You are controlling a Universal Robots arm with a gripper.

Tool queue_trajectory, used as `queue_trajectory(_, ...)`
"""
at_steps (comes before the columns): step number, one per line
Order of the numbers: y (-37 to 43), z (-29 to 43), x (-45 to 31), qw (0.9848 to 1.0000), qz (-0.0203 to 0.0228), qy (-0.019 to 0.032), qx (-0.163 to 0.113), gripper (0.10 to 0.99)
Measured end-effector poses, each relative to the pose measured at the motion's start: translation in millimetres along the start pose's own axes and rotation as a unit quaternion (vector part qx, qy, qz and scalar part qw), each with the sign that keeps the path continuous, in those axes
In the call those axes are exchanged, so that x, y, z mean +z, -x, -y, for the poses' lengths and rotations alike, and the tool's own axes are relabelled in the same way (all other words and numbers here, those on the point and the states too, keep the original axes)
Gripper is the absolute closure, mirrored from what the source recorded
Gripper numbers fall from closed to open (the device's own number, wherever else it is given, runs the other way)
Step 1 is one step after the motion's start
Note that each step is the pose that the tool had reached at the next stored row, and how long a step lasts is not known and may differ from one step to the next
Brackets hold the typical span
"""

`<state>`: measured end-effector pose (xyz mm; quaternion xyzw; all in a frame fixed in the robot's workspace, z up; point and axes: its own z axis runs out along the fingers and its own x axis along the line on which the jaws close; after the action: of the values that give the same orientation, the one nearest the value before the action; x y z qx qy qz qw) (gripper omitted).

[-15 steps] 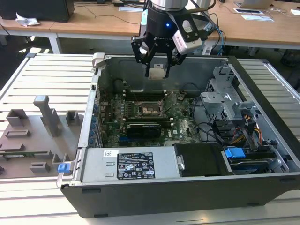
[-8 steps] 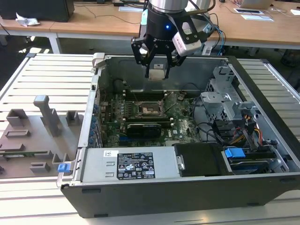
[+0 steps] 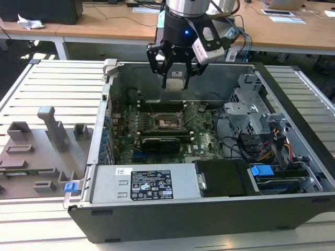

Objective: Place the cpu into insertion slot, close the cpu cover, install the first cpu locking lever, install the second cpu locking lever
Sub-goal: 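Place the cpu into insertion slot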

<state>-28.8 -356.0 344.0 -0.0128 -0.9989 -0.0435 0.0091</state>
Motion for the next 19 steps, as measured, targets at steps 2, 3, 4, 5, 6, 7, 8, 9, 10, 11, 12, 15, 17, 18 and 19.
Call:
queue_trajectory(2,0.0,0.1,1.4,1.0,0.0,0.0,0.0,0.545)
queue_trajectory(3,0.0,0.2,1.8,1.0,0.0,0.0,0.0,0.545)
queue_trajectory(4,0.1,0.2,2.4,1.0,0.0,0.0,0.0,0.545)
queue_trajectory(5,0.0,0.2,2.8,1.0,0.0,0.0,0.0,0.545)
queue_trajectory(6,0.1,0.3,3.1,1.0,0.0,0.0,0.0,0.545)
queue_trajectory(7,0.1,0.3,3.8,1.0,0.0,0.0,0.0,0.545)
queue_trajectory(8,0.1,0.4,4.3,1.0,0.0,0.0,0.0,0.545)
queue_trajectory(9,0.1,0.5,5.1,1.0,0.0,0.0,0.0,0.545)
queue_trajectory(10,0.1,0.5,5.9,1.0,0.0,0.0,0.0,0.545)
queue_trajectory(11,0.1,0.6,6.4,1.0,0.0,0.0,0.0,0.545)
queue_trajectory(12,0.1,0.7,7.2,1.0,0.0,0.0,0.0,0.545)
queue_trajectory(15,0.2,0.9,10.2,1.0,0.0,0.0,0.0,0.545)
queue_trajectory(17,0.2,1.0,11.8,1.0,0.0,-0.0001,0.0,0.545)
queue_trajectory(18,0.2,1.1,12.5,1.0,0.0,-0.0001,0.0,0.545)
queue_trajectory(19,0.3,1.1,13.2,1.0,0.0,-0.0002,0.0,0.545)
